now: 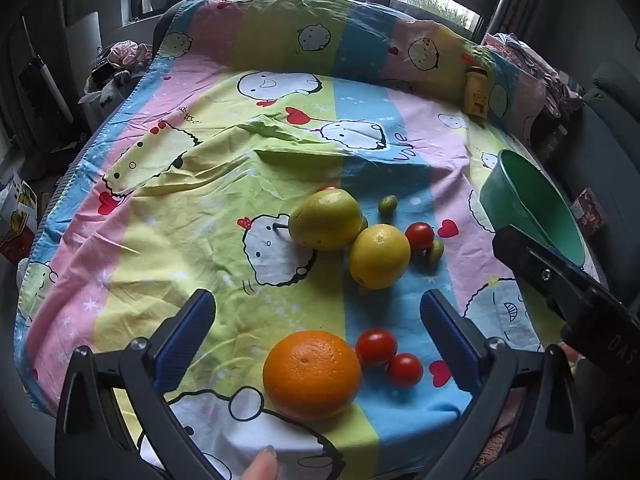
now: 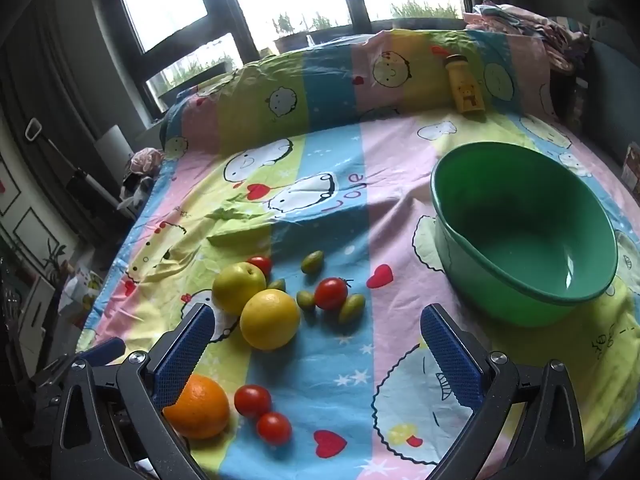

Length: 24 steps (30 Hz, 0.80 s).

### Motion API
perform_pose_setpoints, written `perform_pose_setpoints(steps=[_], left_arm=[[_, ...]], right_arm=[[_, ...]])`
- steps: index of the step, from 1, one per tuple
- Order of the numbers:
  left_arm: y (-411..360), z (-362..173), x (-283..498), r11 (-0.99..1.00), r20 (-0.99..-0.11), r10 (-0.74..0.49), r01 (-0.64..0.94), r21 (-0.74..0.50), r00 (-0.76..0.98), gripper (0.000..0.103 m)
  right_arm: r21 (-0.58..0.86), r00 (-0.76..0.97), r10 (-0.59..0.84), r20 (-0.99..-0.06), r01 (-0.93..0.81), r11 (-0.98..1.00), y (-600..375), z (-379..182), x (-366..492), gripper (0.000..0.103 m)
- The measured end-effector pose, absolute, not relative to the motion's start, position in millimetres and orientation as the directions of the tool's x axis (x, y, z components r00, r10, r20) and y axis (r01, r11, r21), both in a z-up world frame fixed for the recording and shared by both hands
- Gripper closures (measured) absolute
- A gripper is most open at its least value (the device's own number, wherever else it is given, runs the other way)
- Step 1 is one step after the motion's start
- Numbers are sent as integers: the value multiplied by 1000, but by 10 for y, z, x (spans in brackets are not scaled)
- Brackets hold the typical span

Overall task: Organize fruits
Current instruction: 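Move the right tool toward the orange on the sheet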

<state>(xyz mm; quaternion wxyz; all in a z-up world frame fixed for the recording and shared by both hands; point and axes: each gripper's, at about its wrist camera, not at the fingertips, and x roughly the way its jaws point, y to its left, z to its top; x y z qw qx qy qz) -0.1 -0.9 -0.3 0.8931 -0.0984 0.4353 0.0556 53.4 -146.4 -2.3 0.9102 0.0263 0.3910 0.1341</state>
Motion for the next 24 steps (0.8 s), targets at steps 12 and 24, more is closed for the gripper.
perform_pose_setpoints(steps=[12, 24], left_arm=[[4, -77, 43, 967, -772, -70, -146, -207, 632, 1], [43, -71, 23, 963, -765, -75, -153, -223, 639, 2]], right_arm=[[317, 648, 373, -663, -208, 925, -1698, -113, 566, 0], [302, 647, 379, -662, -232, 925, -1613, -104, 543, 0]])
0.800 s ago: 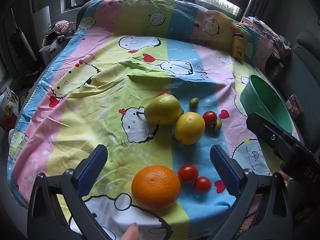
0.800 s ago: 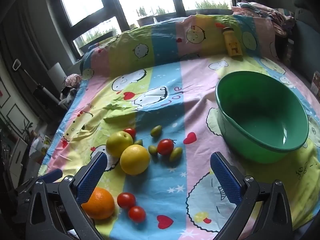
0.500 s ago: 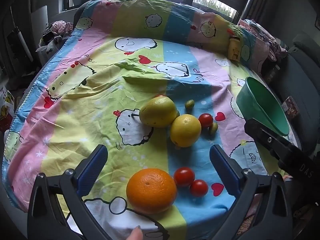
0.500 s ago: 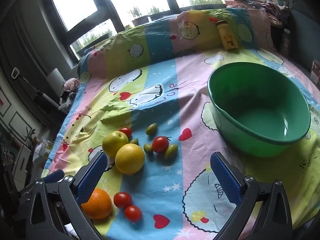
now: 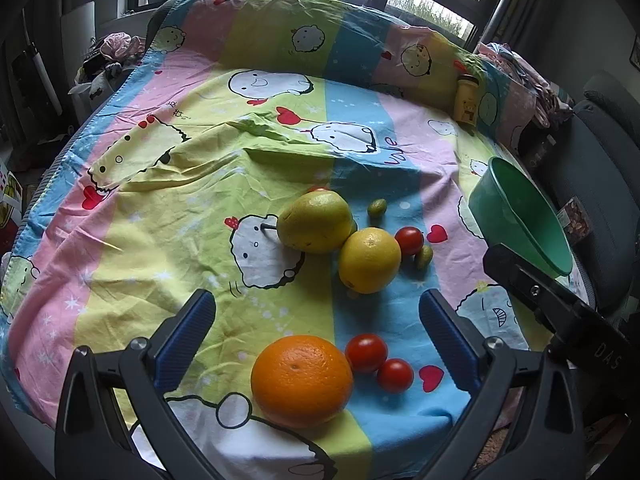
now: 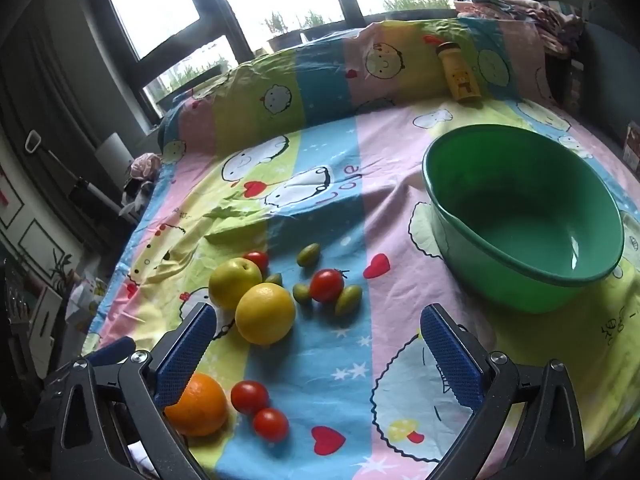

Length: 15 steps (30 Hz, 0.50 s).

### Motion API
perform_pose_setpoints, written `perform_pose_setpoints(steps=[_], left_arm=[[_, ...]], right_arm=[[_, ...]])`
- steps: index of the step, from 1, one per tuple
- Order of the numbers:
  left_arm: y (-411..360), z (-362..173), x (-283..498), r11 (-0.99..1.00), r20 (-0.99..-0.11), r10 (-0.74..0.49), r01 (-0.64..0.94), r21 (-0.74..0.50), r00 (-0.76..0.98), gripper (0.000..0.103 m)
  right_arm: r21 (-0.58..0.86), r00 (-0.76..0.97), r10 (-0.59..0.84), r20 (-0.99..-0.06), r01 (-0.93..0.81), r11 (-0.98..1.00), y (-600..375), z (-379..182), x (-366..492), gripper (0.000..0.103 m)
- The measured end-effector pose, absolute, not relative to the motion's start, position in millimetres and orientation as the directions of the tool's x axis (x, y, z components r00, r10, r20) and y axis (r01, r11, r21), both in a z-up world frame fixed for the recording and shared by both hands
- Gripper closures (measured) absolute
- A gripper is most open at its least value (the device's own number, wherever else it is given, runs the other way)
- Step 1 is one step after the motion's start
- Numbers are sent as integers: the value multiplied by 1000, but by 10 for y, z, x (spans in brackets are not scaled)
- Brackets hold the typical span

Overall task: Organize fruits
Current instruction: 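Move the right tool toward the orange on the sheet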

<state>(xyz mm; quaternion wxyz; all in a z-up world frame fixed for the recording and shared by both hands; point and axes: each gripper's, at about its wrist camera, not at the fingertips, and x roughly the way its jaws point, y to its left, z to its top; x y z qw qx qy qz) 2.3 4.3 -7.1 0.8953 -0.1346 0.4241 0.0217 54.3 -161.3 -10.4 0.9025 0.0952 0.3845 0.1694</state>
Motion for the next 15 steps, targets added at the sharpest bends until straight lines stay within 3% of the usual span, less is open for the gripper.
perform_pose_setpoints(steps=[15], left_arm=[[74, -56, 11, 964, -770, -59, -163, -208, 636, 6]], right_arm=[[308, 641, 379, -667, -226, 924, -1606, -115, 533, 0]])
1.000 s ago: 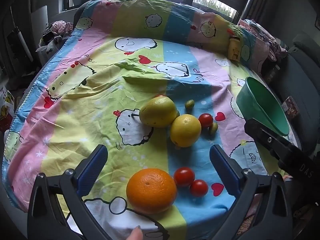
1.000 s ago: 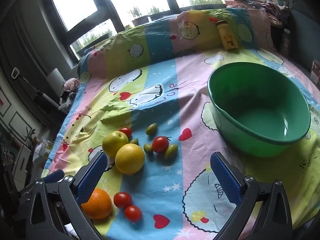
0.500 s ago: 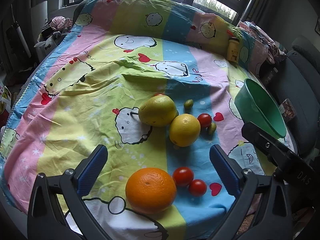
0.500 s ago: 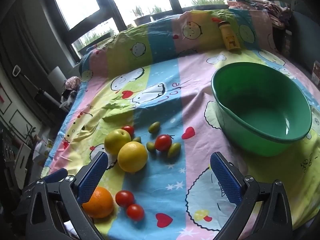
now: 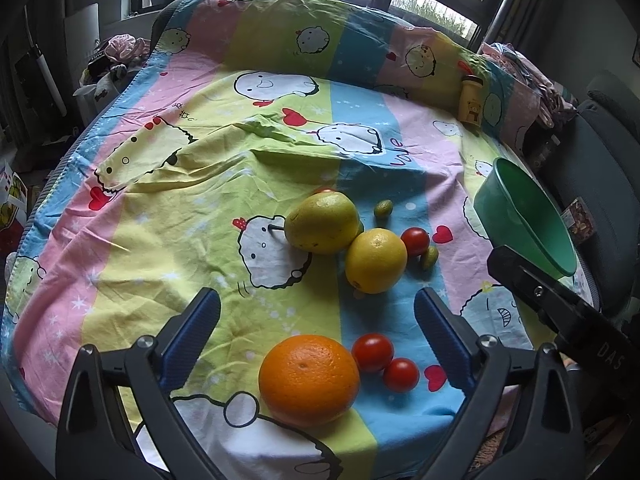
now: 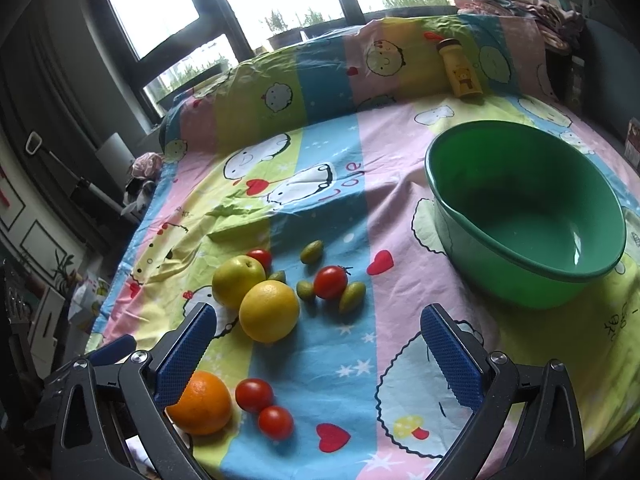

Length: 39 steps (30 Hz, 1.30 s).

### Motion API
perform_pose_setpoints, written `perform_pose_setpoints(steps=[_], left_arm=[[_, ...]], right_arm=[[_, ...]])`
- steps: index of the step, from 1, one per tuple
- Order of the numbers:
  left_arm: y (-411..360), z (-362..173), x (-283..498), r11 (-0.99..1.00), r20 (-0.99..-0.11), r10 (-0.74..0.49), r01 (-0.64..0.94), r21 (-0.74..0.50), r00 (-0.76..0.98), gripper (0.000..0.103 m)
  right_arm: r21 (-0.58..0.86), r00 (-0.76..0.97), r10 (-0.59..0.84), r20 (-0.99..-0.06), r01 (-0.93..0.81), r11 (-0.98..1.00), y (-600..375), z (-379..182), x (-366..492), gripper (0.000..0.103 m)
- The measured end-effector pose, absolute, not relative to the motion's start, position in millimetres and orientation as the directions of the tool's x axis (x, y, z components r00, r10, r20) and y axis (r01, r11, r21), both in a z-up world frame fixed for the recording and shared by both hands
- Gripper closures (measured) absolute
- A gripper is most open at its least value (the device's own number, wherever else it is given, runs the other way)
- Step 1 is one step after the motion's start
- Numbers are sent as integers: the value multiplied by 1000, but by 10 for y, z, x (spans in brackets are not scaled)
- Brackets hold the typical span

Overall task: Organize fruits
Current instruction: 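Move the right tool toward the orange on the sheet, then close the right tool fingers around the orange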

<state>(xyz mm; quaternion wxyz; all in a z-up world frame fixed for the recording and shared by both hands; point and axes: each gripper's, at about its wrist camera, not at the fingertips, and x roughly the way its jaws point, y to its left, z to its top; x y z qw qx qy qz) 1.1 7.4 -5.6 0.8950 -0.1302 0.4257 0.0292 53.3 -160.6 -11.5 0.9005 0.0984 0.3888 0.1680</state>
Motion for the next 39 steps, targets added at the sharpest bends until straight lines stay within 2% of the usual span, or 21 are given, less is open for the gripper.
perform_pose_setpoints(steps=[9, 13, 20, 25, 31, 39], left_arm=[[100, -59, 9, 963, -771, -57, -167, -209, 634, 10], [111, -50, 4, 962, -769, -73, -160, -223, 636, 15], [130, -21, -67, 956, -768, -122, -135, -262, 629, 27], [151, -24, -192, 947, -765, -167, -115, -300, 622, 32], [181, -149, -325, 935, -785, -198, -126, -330, 587, 35], [137, -325, -363, 932, -811, -214, -135, -337, 544, 42]], right_arm=[[311, 632, 371, -681, -209, 927, -1607, -137, 547, 1], [318, 622, 378, -685, -212, 924, -1599, -132, 554, 4], [324, 584, 400, -706, -236, 916, -1523, -131, 524, 18], [402, 503, 488, -713, -277, 873, -1456, -181, 492, 24], [535, 367, 626, -688, -327, 779, -1318, -311, 492, 24], [574, 250, 671, -698, -365, 733, -1052, -454, 471, 42]])
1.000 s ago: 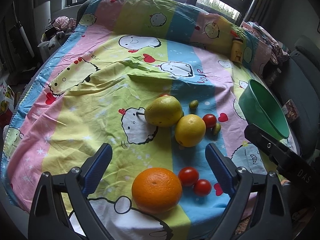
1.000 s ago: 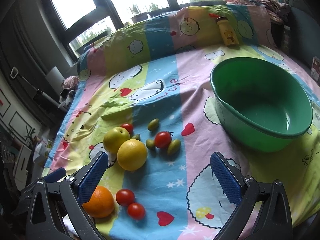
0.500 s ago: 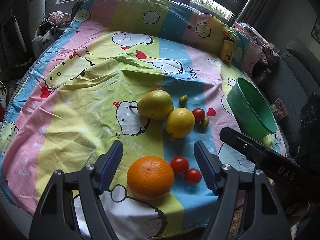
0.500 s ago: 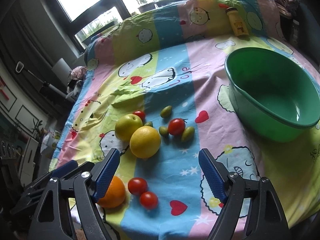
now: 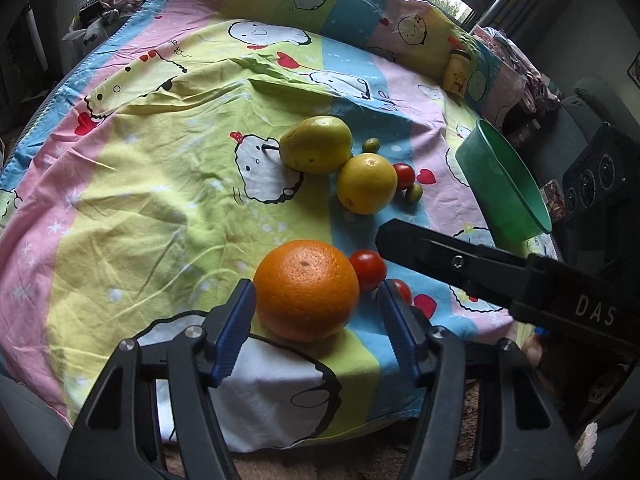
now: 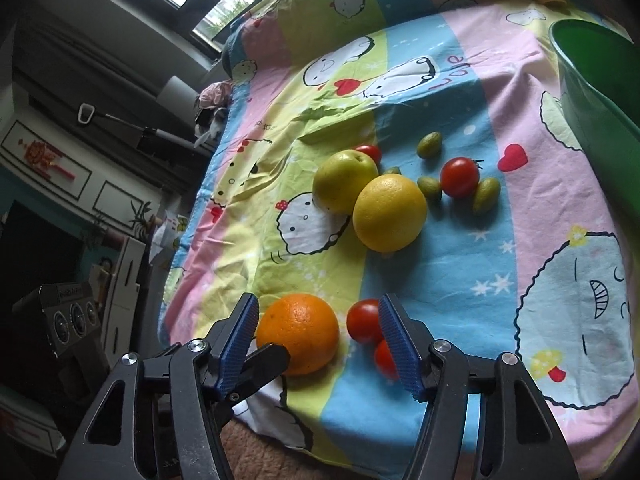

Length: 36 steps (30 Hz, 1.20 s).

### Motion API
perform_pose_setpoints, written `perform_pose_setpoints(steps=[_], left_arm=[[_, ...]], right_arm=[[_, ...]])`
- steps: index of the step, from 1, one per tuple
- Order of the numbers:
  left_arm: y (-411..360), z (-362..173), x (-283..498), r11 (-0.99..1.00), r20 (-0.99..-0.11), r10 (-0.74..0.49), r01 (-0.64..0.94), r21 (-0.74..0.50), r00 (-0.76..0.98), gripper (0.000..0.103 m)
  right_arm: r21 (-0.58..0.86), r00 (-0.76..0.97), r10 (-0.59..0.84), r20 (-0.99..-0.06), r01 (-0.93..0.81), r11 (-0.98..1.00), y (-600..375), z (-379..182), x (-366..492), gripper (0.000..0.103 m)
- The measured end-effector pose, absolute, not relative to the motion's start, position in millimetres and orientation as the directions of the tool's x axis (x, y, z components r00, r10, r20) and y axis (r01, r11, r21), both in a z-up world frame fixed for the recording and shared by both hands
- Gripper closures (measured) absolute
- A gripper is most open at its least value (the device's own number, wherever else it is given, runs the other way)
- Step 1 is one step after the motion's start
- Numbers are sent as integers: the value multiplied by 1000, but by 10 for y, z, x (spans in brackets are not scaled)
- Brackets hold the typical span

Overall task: Organize fruits
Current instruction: 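Close the right tool fingers around the orange, then carry the orange with the right tool over the green basin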

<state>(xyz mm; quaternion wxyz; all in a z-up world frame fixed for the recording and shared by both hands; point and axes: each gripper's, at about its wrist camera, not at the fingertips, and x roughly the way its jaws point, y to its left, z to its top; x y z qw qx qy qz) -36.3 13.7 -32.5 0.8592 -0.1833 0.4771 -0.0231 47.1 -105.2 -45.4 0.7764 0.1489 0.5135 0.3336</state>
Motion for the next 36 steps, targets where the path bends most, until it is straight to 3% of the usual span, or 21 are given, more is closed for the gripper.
perform_pose_setpoints(steps=[2, 22, 36], left_arm=[[126, -354, -364, 934, -821, -203, -145, -326, 534, 45], [159, -458, -368, 927, -829, -210, -162, -337, 519, 45], [21, -175, -285, 947, -798, -175, -124, -297, 577, 46]], right_arm=[[574, 228, 673, -703, -377, 727, -1003, -469, 461, 47], [506, 137, 610, -780, -436, 744, -653, -652, 480, 47], [487, 222, 626, -747, -458, 744, -767, -417, 467, 47]])
